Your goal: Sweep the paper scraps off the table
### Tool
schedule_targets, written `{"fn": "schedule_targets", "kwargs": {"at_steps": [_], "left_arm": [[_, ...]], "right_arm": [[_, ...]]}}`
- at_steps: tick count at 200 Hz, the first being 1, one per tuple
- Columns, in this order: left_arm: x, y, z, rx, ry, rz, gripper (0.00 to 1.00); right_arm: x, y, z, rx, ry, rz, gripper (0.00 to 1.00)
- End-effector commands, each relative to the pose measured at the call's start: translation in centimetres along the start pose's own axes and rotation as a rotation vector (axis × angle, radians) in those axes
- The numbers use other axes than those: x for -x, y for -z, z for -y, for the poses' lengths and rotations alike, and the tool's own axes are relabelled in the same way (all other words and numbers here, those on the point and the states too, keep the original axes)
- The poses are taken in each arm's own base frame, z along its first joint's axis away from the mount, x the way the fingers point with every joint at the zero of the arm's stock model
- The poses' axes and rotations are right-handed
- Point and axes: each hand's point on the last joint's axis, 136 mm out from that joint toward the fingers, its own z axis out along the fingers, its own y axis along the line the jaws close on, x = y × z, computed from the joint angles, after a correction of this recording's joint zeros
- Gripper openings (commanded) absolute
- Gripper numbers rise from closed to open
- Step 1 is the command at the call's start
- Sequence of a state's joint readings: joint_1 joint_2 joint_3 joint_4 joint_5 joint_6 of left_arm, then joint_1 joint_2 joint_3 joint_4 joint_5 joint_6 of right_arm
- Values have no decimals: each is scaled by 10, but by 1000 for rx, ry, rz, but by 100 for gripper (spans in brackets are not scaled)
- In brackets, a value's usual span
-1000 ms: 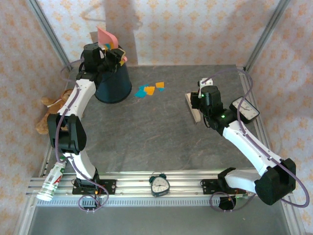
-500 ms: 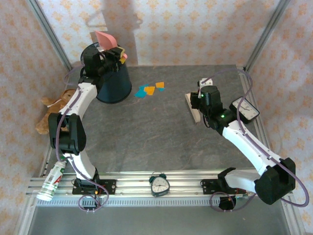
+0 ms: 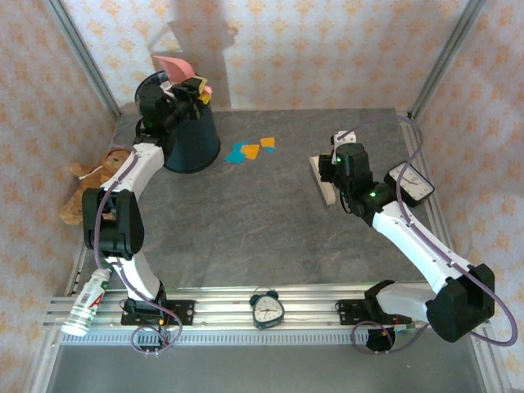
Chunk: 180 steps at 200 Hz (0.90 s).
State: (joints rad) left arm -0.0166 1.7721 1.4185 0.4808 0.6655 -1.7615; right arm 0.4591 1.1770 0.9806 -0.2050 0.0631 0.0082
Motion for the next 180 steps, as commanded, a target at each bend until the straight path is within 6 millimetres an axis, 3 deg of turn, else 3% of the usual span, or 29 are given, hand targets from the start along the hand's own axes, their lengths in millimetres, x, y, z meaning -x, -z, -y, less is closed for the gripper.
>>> {"fn": "schedule_targets", "kwargs": {"at_steps": [1,83,124,180], "left_arm": [[-10,18,51,-154,6,-5,0],[-17,24,72,-265,94,-43,0],[-32,22,82,-165,-115,-68,0],[-47,27,68,67,-448,-101,0]], "right_arm": [[2,-1,2,-12,-21,14,0],[-4,-8,1,-16,-20,-6,0],[0,-6,-2,4,-38,9,0],[3,-7,-6,28,-84,28,0]]}}
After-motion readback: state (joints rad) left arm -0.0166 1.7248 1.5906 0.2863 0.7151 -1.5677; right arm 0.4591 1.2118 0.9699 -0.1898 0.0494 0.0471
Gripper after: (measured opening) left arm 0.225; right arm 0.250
